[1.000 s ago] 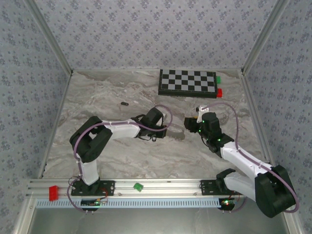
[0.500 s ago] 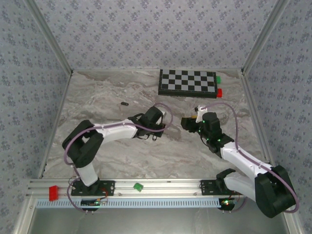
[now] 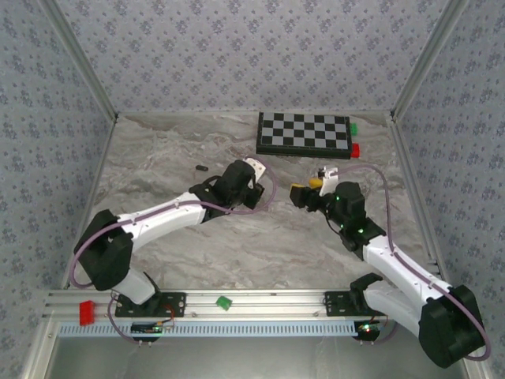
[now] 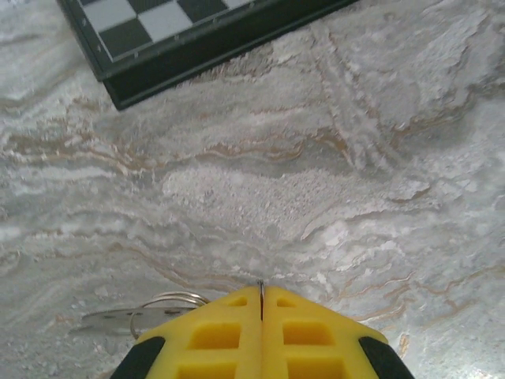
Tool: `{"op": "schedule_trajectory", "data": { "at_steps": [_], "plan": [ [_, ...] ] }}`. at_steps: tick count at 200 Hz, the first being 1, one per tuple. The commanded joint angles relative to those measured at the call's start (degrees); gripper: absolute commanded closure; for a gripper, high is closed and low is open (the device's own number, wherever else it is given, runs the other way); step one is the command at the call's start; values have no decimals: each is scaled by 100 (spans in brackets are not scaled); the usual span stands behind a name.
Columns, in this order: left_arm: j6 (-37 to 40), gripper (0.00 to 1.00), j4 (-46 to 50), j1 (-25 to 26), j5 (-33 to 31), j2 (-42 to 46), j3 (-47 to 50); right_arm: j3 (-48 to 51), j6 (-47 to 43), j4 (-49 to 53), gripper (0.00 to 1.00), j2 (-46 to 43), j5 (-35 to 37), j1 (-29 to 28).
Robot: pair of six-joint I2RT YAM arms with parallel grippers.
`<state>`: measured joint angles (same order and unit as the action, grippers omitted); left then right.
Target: Put the keys on the keyring
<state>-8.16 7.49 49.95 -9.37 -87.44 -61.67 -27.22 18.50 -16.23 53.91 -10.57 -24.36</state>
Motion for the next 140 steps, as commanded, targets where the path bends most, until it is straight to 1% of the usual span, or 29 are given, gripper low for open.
{"op": "schedule_trajectory", "data": {
  "at_steps": [1,22,30,43,65,74,119,140],
  "plan": [
    [429,100,-248,14,451,370,-284,-427,-174,112,29,61,-480,-17],
    [461,100,-487,-55,869,586,-225,-698,-171,143,34,268,-695,-13],
    [449,100,-572,-102,1048,662,-189,-784,-167,151,38,338,-754,-3],
    [376,100,-710,-215,1397,814,-110,-898,-150,116,47,461,-867,11],
    [159,100,-881,-467,2028,1040,14,-978,-75,-46,55,648,-1073,45],
    [78,100,-941,-557,2289,1139,54,-955,-39,-159,55,705,-1149,59],
    [-338,100,-1223,-864,3116,1422,182,-648,107,-824,54,849,-1557,72],
    [-484,100,-1263,-913,3339,1440,161,-496,126,-978,54,833,-1603,81]
  ]
}}
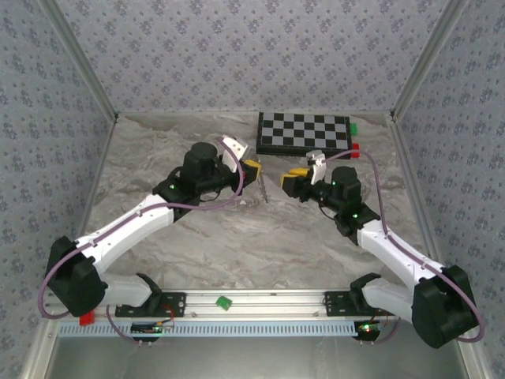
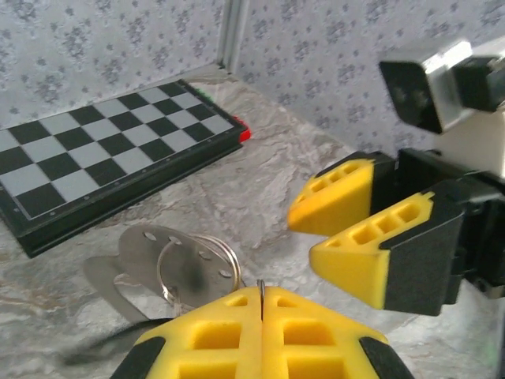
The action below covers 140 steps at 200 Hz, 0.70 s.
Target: Put the keys on the keyring
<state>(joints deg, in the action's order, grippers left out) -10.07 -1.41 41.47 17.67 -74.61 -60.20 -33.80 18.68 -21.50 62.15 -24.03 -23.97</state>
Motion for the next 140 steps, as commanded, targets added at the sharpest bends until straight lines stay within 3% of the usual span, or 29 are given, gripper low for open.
{"op": "schedule_trajectory", "data": {
  "at_steps": [1,73,140],
  "plan": [
    [-307,100,-375,-67,652,157,12,176,105,-456,54,8,-258,41],
    [-1129,100,-671,-137,834,56,29,400,182,-572,54,-181,-262,26],
    [-1073,100,-750,-136,843,55,145,425,279,-688,55,-223,-447,24]
  ]
}}
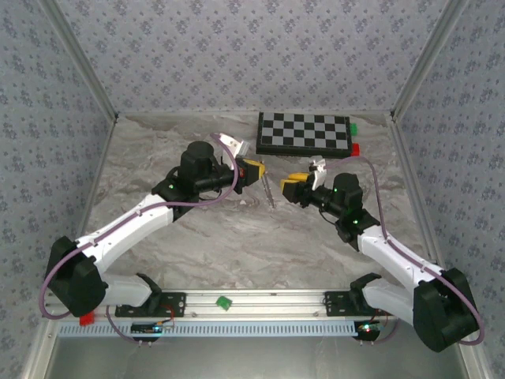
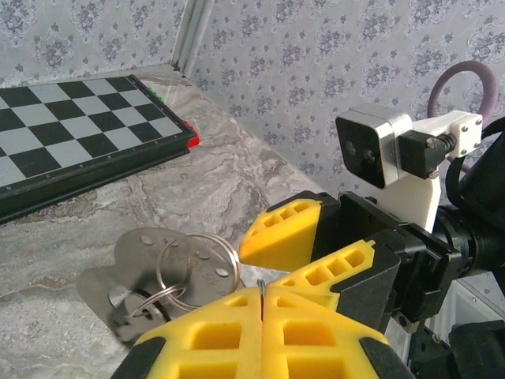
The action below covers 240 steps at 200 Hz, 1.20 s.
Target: Put the keys on the keyring
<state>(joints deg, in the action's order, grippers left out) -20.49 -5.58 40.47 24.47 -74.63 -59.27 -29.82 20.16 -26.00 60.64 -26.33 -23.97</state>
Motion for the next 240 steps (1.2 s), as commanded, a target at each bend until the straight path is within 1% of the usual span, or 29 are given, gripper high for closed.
{"op": "schedule_trajectory", "data": {
  "at_steps": [1,55,67,109,123,148,175,207,240],
  "plan": [
    [-28,100,-331,-37,163,56,49,28,142,-243,55,-71,-234,32],
    [-73,100,-865,-19,224,83,324,-96,615,-693,57,57,-794,122],
    [-95,100,-987,-8,298,87,358,-165,801,-849,59,124,-905,125],
    [-109,100,-1150,25,392,109,353,-427,1541,-1801,63,576,-1420,135],
    [-113,100,-1152,28,412,109,340,-518,1928,-2172,65,770,-1601,132],
    [-117,100,-1160,28,418,115,345,-651,2288,-2652,65,1053,-1825,125],
    [-122,100,-1185,26,396,150,376,-689,2440,-2907,66,1229,-1928,90],
    [-122,100,-1197,26,374,183,381,-700,2431,-2901,69,1359,-1981,64],
    [-139,100,-1216,23,348,216,387,-676,2466,-2951,69,1452,-2058,50]
  ]
}}
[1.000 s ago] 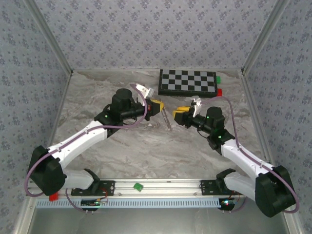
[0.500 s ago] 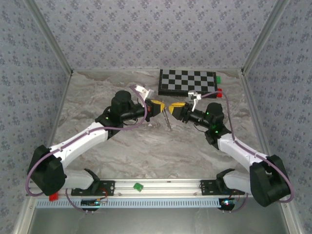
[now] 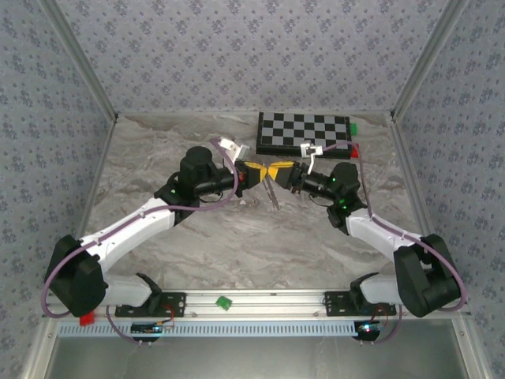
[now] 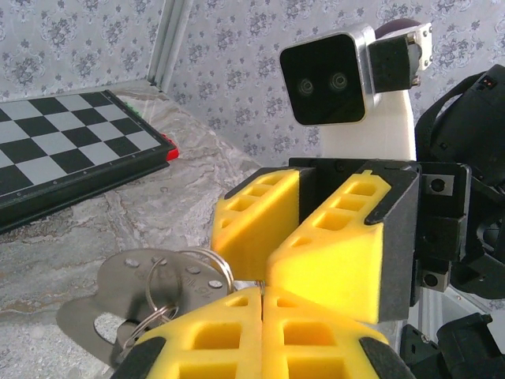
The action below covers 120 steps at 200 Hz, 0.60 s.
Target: Put the keys on the keyring
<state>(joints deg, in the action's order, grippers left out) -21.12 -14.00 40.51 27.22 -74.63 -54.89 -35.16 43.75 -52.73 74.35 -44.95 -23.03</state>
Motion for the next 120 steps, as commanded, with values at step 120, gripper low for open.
{"op": "schedule_trajectory", "data": {
  "at_steps": [120],
  "plan": [
    [-137,100,-432,-40,55,218,-21,96,195,-533,78,112,-442,-88]
  ]
}}
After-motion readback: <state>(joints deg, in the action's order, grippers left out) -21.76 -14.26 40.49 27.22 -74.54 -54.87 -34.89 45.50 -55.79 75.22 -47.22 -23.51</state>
